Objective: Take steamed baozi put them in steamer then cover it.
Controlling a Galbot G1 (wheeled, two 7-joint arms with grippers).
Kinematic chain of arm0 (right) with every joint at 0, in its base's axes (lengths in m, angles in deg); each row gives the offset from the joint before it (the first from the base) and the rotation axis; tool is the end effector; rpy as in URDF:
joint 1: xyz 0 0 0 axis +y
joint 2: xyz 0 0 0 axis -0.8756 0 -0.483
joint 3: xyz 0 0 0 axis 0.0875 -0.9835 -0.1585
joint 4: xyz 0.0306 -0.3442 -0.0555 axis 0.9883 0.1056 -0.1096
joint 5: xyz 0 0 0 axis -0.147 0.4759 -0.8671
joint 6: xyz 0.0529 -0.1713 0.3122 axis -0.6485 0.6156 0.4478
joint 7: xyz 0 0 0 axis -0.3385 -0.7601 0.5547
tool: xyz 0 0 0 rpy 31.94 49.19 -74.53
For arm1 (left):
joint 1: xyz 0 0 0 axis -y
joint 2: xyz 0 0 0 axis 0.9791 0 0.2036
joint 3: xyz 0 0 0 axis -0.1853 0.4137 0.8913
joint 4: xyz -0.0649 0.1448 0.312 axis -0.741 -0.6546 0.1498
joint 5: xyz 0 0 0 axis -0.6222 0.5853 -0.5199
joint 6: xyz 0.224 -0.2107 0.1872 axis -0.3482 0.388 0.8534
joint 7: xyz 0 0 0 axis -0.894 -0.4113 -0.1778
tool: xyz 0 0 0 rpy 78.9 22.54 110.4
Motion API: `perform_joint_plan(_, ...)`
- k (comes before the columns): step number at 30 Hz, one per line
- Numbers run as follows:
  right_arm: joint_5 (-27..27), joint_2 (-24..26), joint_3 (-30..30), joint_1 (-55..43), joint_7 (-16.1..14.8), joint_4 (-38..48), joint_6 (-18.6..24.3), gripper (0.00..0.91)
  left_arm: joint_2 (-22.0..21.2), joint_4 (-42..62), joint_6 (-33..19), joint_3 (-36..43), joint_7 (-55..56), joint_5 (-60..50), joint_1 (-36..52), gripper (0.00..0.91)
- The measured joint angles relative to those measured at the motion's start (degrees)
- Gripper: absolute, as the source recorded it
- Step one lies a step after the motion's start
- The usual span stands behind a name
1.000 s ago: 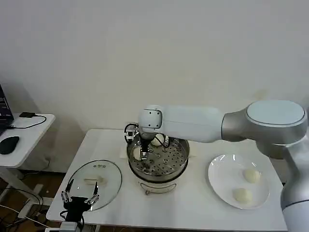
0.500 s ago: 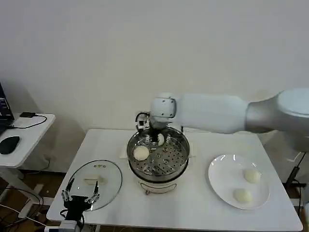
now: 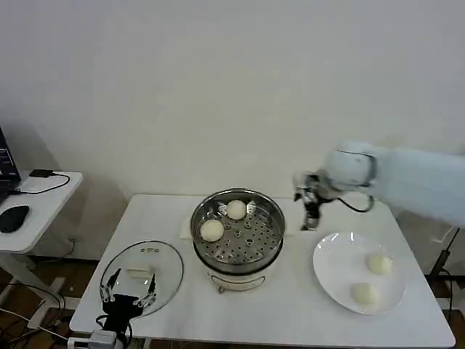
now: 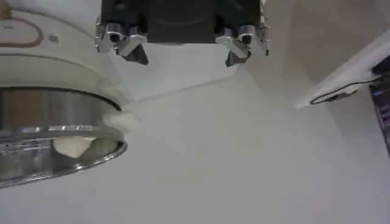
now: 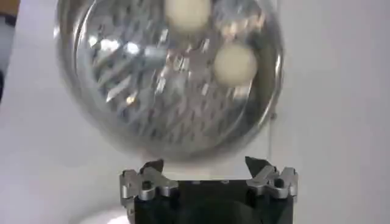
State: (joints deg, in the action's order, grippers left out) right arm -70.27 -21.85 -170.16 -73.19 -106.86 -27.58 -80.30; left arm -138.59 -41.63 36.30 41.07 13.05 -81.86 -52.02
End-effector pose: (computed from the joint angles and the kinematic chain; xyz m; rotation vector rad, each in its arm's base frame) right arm 0.4564 -0.0846 -0.0613 1.1899 -1.4765 1.4835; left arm 0.1390 0.0556 -0.2884 -0.0120 -2.8415 -0.4096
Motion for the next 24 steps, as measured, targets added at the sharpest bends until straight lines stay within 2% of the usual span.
perform_joint_plan(6, 9.64, 10.01, 2.67, 4.29, -3.71, -1.79, 5.05, 0.907, -0.31, -0.04, 0.10, 0.45, -0.11, -0.46, -0.65, 0.907)
perform_joint_plan(12, 17.38, 17.69, 10.84, 14.99, -5.45, -3.72, 8.00, 0.907, -0.31, 0.32, 0.07, 0.53, -0.18, -1.01, -1.24, 0.907)
perform_joint_plan(18, 22.33, 22.79, 16.47, 24.52, -6.63, -4.98, 10.17, 0.907, -0.66, 1.07, -0.02, 0.93, -0.19, -1.49, -1.27, 0.907)
perform_joint_plan(24, 24.79, 24.37, 20.74, 31.69, -6.62, -4.31, 11.29, 0.907, -1.00, 1.70, -0.38, 1.44, -0.21, -2.24, -1.33, 0.907)
